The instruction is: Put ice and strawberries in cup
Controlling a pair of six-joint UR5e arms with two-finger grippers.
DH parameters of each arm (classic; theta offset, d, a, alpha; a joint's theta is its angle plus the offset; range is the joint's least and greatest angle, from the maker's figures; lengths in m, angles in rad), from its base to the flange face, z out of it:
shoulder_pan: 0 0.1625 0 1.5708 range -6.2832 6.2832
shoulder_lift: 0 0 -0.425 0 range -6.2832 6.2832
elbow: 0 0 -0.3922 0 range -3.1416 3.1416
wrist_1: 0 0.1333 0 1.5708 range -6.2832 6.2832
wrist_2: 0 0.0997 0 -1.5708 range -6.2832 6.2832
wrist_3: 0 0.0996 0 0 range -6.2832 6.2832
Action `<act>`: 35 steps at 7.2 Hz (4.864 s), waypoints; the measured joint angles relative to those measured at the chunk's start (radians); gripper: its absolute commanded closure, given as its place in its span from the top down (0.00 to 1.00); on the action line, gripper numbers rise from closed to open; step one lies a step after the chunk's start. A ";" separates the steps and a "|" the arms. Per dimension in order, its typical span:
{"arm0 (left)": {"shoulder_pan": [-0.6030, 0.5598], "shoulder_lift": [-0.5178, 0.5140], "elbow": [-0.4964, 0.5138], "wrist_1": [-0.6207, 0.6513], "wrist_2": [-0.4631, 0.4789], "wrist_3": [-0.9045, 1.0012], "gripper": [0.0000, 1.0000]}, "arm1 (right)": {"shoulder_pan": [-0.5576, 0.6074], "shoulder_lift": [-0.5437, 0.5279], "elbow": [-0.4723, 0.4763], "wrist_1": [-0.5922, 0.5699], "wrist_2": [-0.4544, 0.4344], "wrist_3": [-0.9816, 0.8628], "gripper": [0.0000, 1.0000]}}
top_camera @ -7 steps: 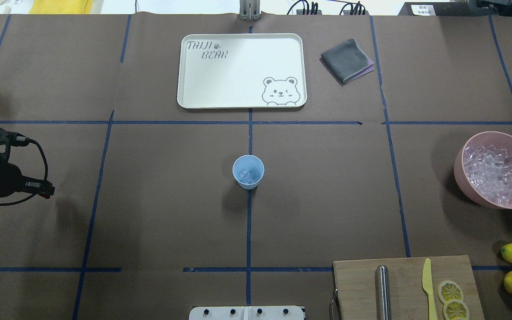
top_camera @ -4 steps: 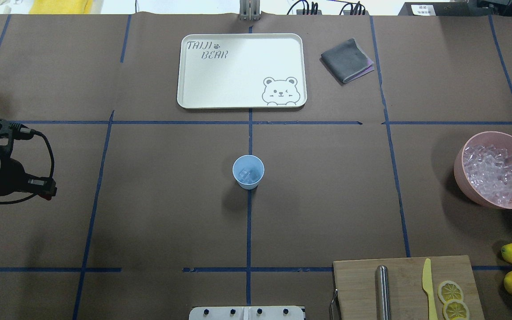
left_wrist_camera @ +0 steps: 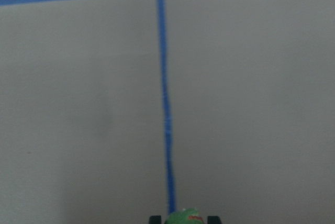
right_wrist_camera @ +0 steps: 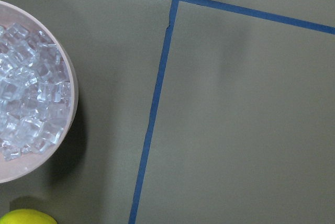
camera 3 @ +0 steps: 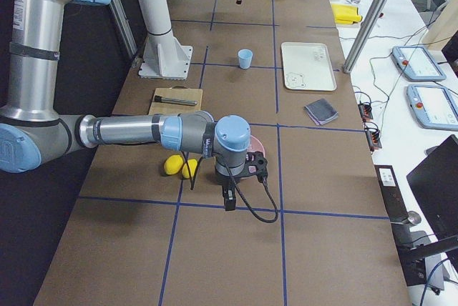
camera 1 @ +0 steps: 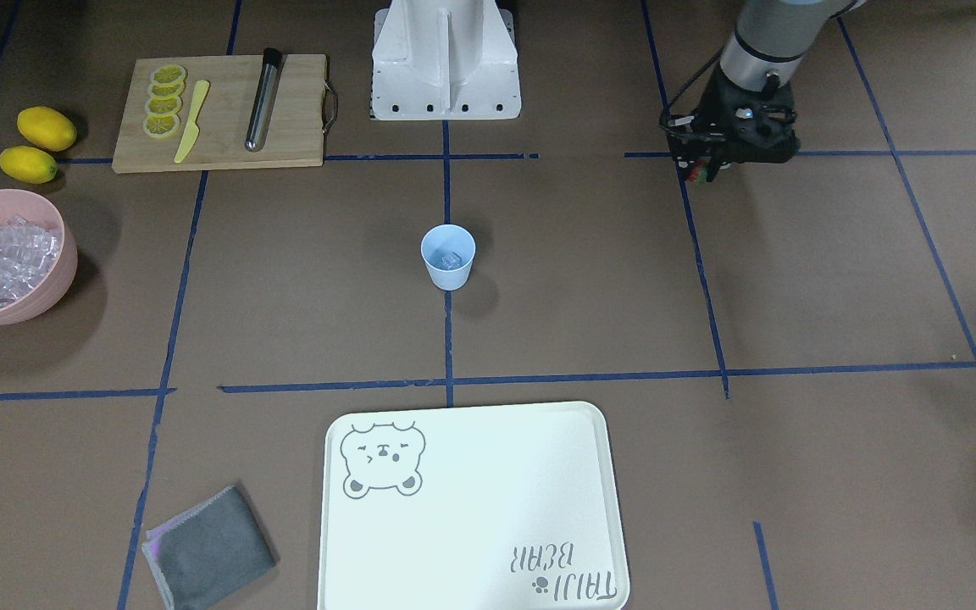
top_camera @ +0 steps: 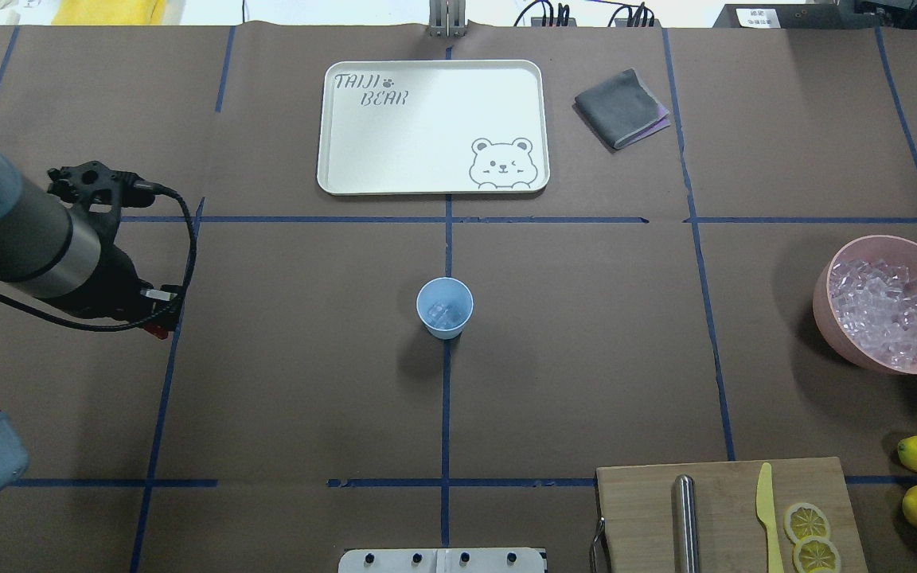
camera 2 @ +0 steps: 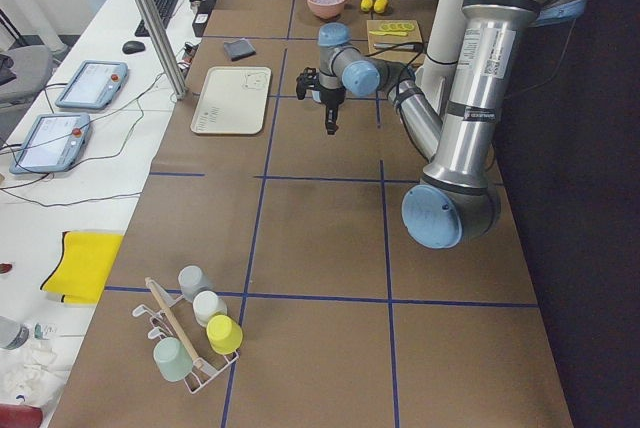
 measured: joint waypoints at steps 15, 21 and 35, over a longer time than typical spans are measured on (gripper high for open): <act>0.203 -0.669 0.593 -0.017 0.164 -0.267 1.00 | 0.000 0.004 -0.001 0.000 0.000 0.000 1.00; 0.200 -0.657 0.576 -0.016 0.160 -0.261 1.00 | 0.000 0.006 -0.001 0.000 0.000 0.001 1.00; -0.762 0.295 0.376 -0.016 -0.398 1.193 1.00 | 0.013 -0.003 -0.003 0.002 -0.001 -0.003 1.00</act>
